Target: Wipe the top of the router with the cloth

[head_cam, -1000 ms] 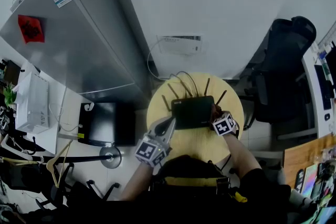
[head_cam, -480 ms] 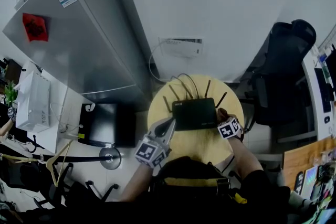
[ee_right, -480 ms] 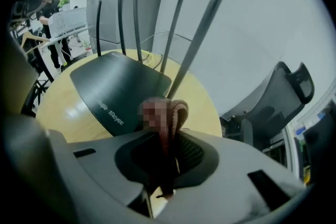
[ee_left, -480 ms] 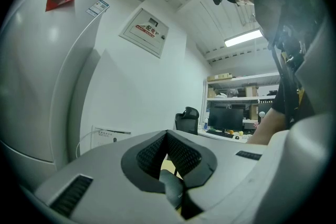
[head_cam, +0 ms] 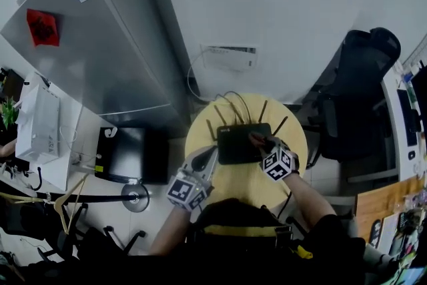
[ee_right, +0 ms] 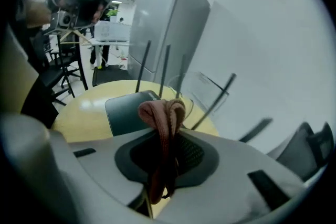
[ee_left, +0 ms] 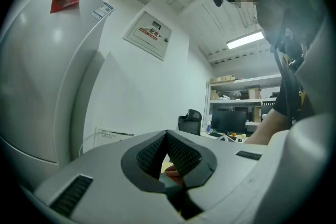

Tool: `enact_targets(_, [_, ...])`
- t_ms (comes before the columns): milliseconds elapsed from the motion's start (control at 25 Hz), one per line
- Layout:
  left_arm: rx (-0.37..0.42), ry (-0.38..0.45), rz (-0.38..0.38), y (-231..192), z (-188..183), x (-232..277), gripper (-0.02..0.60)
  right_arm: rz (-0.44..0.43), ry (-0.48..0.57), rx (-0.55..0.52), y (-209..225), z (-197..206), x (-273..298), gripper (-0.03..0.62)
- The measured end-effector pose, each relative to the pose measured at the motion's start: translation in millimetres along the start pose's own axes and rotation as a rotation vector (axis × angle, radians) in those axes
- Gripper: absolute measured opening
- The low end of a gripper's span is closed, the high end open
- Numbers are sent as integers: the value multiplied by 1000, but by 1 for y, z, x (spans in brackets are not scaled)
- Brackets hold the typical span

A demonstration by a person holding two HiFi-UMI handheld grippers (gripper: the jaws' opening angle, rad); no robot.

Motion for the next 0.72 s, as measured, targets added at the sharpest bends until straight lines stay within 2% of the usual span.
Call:
enact_targets(200, [11,26,-76,-13,-10,-21,-6,-68,26,-277,-39,-73,35,63])
enact_targets(440, [-19,33,-217,-24,-7,-67,-6,-29,-36,-538,-49,-121,73,63])
enact_targets(600, [-46,28,-320,-29,-3,-102,-6,30,-82,-638,-50,-132,100,63])
enact_targets(720, [-59,20,-375,-29,1,-124,-6,7,-128,-659,-56,-130,114,63])
Point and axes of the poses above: the fingertips, and each gripper's own axes: x forward along the fingers, y to its right, z out of its underside, the point moved 10 cm from there along -x, backward along the fingers, and after that the axes turned 2 degrees about z, right-handed, at the moved point
